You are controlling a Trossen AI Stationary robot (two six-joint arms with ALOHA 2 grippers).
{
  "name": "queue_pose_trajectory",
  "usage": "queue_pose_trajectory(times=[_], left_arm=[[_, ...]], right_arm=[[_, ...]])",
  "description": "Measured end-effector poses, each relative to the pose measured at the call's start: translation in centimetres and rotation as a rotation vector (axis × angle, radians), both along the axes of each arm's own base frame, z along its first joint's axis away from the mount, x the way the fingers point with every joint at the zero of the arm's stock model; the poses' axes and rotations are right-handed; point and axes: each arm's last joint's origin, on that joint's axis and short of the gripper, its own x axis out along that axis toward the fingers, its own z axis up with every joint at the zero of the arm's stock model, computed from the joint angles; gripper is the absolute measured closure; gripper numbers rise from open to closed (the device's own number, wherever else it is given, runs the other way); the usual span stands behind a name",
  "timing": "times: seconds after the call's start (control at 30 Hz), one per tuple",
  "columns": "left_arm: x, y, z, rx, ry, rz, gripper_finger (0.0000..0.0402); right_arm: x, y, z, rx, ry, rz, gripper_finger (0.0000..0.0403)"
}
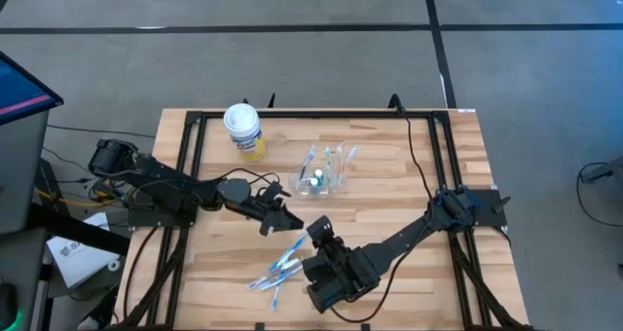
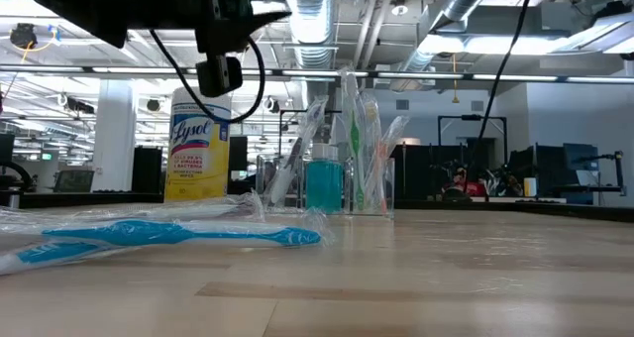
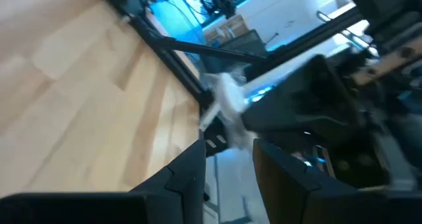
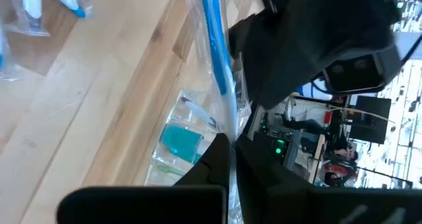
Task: Pick & Place toothbrushing station
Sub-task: Put the right blue toothbrush into the transparent organizer
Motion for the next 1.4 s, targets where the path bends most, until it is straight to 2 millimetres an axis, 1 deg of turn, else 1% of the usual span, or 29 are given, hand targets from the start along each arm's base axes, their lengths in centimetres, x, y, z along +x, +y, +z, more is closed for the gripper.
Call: queue_pose_trajectory(times=[0.33, 0.67, 0.93, 1.07, 1.3, 1.4], left_arm=[[0.0, -0.2, 0.2, -0.023, -0.017, -0.044, 0.0279], [0.1, -0.4, -0.3, -0.109, 0.040, -0.077, 0.0279], [0.0, -0.9, -0.4, -0.113, 0.058, -0.108, 0.0281], [-0.1, -0.9, -0.5, -0.112, 0.065, -0.106, 0.0304], [-0.1, -0.9, -0.6, -0.092, 0.073, -0.105, 0.0380], [-0.1, -0.8, -0.8, -0.080, 0.083, -0.104, 0.0390]], right_arm=[[0.2, -0.4, -0.1, -0.004, 0.001, -0.011, 0.0403], [0.6, -1.0, -0.1, -0.005, 0.001, -0.020, 0.0403], [1.0, -1.3, -0.1, -0.001, -0.011, -0.017, 0.0403], [1.1, -1.3, -0.1, 0.002, -0.010, -0.015, 0.0403], [1.1, -1.1, -0.2, 0.046, 0.010, -0.004, 0.0387], [1.1, -1.1, -0.2, 0.059, 0.010, -0.002, 0.0374]])
